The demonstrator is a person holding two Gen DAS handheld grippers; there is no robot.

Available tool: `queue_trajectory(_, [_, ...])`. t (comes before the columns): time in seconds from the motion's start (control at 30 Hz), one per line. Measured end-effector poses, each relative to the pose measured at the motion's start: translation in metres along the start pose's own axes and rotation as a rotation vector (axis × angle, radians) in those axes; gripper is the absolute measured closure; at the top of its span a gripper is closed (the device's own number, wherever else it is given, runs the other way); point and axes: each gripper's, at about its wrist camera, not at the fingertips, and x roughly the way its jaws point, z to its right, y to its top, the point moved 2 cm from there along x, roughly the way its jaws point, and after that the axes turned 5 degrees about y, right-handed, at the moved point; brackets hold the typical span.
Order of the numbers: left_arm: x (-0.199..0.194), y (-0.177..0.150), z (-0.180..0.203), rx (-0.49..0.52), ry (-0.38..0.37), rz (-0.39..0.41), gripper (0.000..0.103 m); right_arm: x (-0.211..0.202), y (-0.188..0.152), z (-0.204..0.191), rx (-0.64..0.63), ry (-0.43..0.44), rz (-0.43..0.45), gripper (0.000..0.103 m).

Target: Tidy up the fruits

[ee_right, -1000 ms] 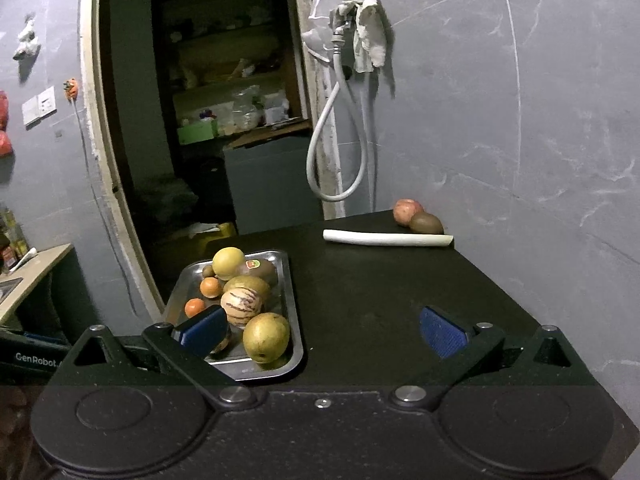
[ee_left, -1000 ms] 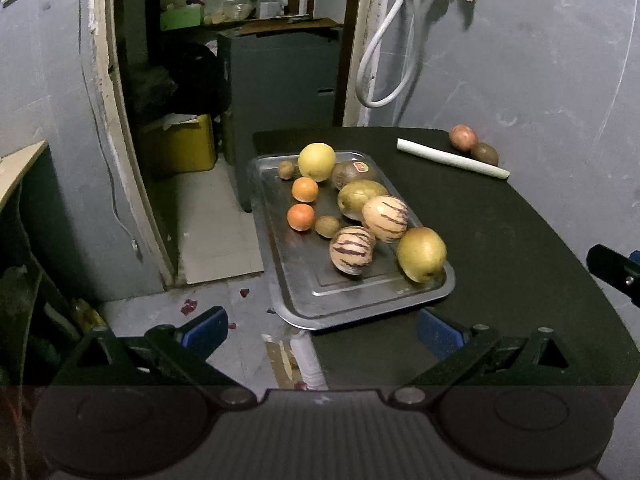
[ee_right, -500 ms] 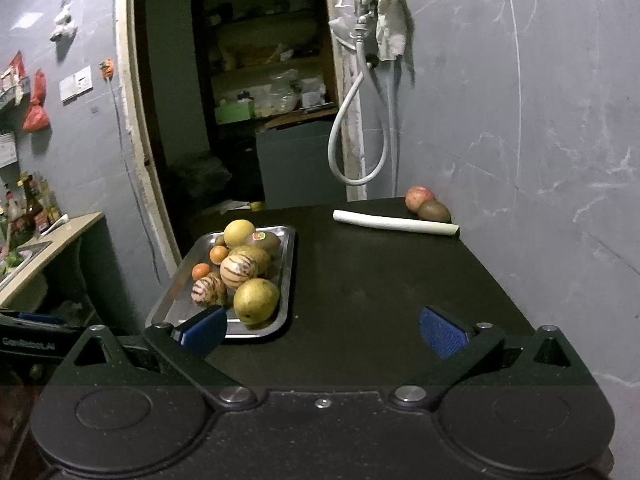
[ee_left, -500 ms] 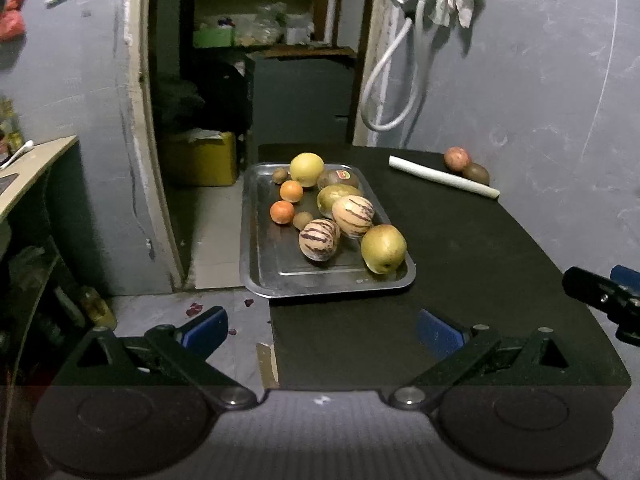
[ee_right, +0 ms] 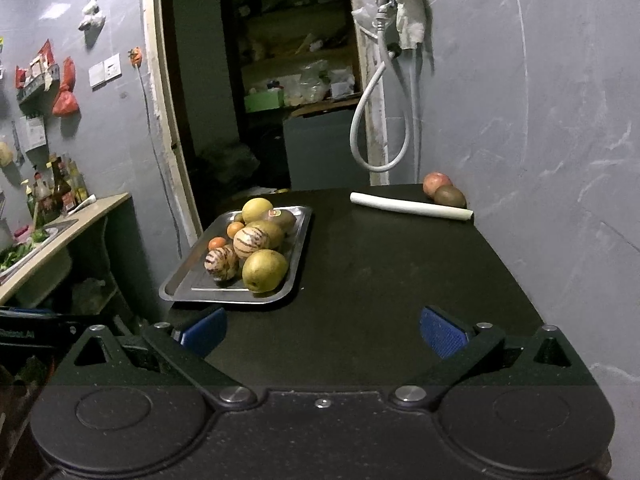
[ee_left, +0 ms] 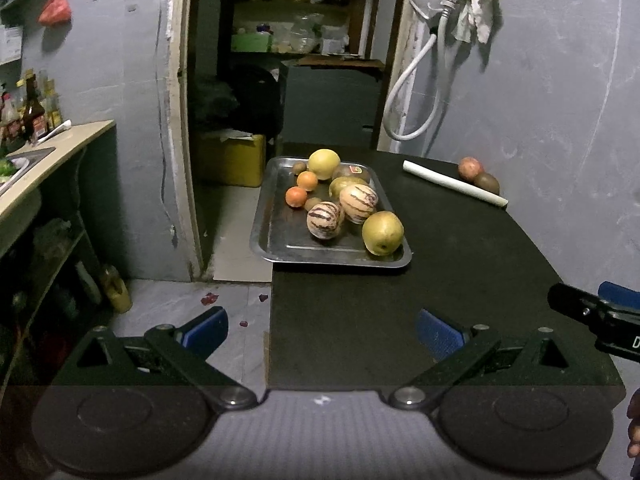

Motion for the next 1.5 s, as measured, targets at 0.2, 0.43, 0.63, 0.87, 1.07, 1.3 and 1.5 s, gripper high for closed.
queue_trajectory(0.2, [-0.001,-0.002,-0.001,-0.032,0.023,-0.009,0.001,0.004,-0.002,0.003,-0.006,0.015,-0.029,0.001])
queue_trajectory(0.43, [-0.003,-0.007,0.006,-0.015,0.025,-0.028,0.001,0.008,-0.006,0.004,-0.007,0.043,-0.069,0.000])
queue_trajectory(0.63, [-0.002,-0.008,0.011,-0.001,0.025,-0.038,0.001,0.009,-0.007,0.006,-0.010,0.050,-0.078,0.000])
queue_trajectory(0.87, [0.001,-0.006,0.013,-0.008,0.030,-0.040,0.001,0.010,-0.006,0.006,-0.007,0.046,-0.077,0.001])
queue_trajectory(1.07, [0.002,-0.005,0.012,-0.009,0.030,-0.042,0.001,0.010,-0.005,0.009,-0.006,0.044,-0.078,0.000])
queue_trajectory(1.3, [0.002,-0.005,0.012,-0.013,0.039,-0.047,0.001,0.011,-0.004,0.008,-0.006,0.044,-0.079,0.000])
queue_trajectory(1.5, [0.004,-0.006,0.013,-0.016,0.046,-0.054,0.001,0.012,-0.004,0.009,-0.006,0.040,-0.078,0.000])
